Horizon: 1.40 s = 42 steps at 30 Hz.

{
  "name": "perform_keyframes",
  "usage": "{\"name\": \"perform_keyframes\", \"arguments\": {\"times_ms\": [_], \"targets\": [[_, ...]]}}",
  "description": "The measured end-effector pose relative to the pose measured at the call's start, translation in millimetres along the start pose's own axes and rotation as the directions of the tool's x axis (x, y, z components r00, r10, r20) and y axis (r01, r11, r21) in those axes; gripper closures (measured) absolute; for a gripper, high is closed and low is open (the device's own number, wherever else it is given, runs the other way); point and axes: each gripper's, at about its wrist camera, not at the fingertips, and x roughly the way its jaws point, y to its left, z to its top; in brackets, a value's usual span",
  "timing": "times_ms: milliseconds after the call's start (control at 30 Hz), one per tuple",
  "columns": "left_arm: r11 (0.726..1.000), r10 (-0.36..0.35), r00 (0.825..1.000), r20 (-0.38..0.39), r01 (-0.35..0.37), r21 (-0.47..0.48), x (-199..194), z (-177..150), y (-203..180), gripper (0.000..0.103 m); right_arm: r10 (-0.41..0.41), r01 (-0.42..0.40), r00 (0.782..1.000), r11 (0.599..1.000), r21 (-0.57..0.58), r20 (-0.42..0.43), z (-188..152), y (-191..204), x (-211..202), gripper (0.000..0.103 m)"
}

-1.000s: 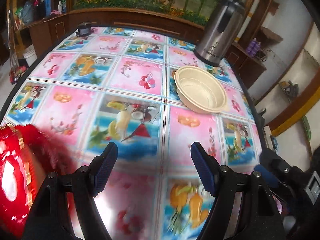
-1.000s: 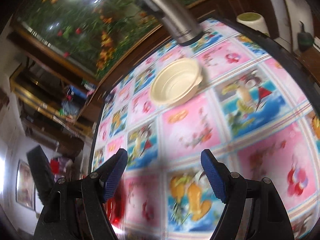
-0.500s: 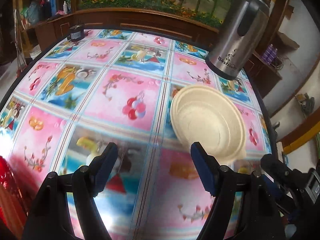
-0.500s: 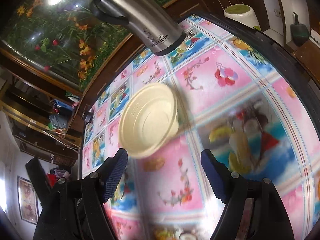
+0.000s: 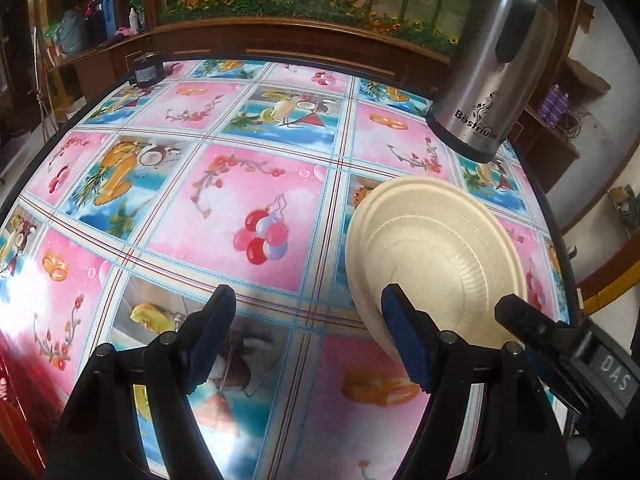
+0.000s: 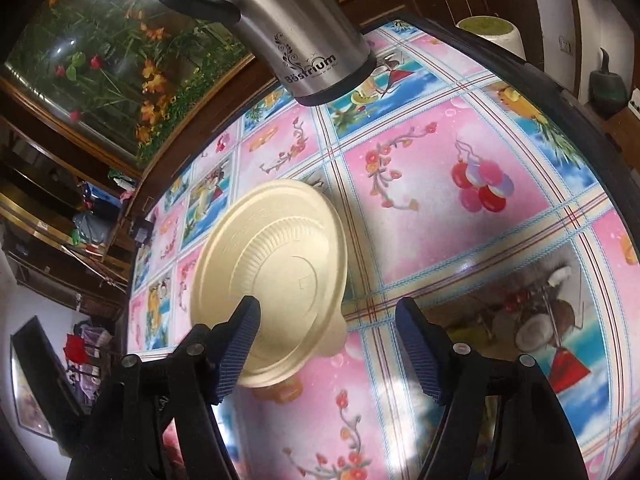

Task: Organize plates and bowls

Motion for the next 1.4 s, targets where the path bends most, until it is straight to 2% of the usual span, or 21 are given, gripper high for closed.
{"name": "perform_keyframes", "arguments": {"times_ms": [333,433,500,600,633,700,767,833,900,1067,1300,1400], "targets": [[1.0,-0.005,1.0,0.025,0.005,0.02,3,-2,-4,0.028,-0.019,0.019,1.0,1.0,0.014,-0.009,0,-7,14,0.049],[1.0,-0.009,1.0,0.024,0.008,0.028,5,-4,-6,0.035,-0.02,0.02,1.0,1.0,0.019,-0.005,-1,-8,15,0.051],[0.999,-0.004,1.0,0.025,0.004,0.032,7,-5,-7,0.036,-0.019,0.019,1.0,1.0,0.018,0.0,-1,-8,16,0.052],[0.999,-0.014,1.0,0.019,0.014,0.032,8,-6,-7,0.048,-0.018,0.018,1.0,1.0,0.014,0.0,-1,-8,17,0.057],[0.999,-0.019,1.0,0.018,0.018,0.031,9,-6,-6,0.054,-0.018,0.018,1.0,1.0,0.016,0.002,-1,-7,16,0.061],[0.999,-0.043,0.999,0.019,0.042,0.035,7,-7,-7,0.061,-0.005,0.005,1.0,1.0,0.027,0.002,-2,-9,16,0.07],[0.997,-0.05,0.998,0.026,0.049,0.059,4,-8,-13,0.074,0.005,-0.005,1.0,1.0,0.022,0.002,-4,-8,15,0.077],[0.995,-0.054,0.998,0.03,0.051,0.08,1,-10,-17,0.08,0.01,-0.01,1.0,1.0,0.006,0.003,-5,-4,15,0.086],[0.995,-0.047,0.998,0.036,0.044,0.09,0,-10,-19,0.085,0.001,-0.001,1.0,1.0,-0.012,0.009,-6,0,14,0.09],[0.995,-0.046,0.999,0.027,0.044,0.088,0,-9,-16,0.091,0.005,-0.005,1.0,0.999,-0.031,0.011,-7,6,12,0.092],[0.991,-0.126,0.991,-0.048,0.128,0.046,3,-6,-6,0.093,0.005,-0.005,1.0,1.0,-0.015,-0.003,-11,3,6,0.092],[0.988,-0.149,0.987,-0.055,0.151,0.039,-1,-5,-2,0.093,0.005,-0.005,1.0,1.0,-0.008,-0.011,-13,3,1,0.092]]}}
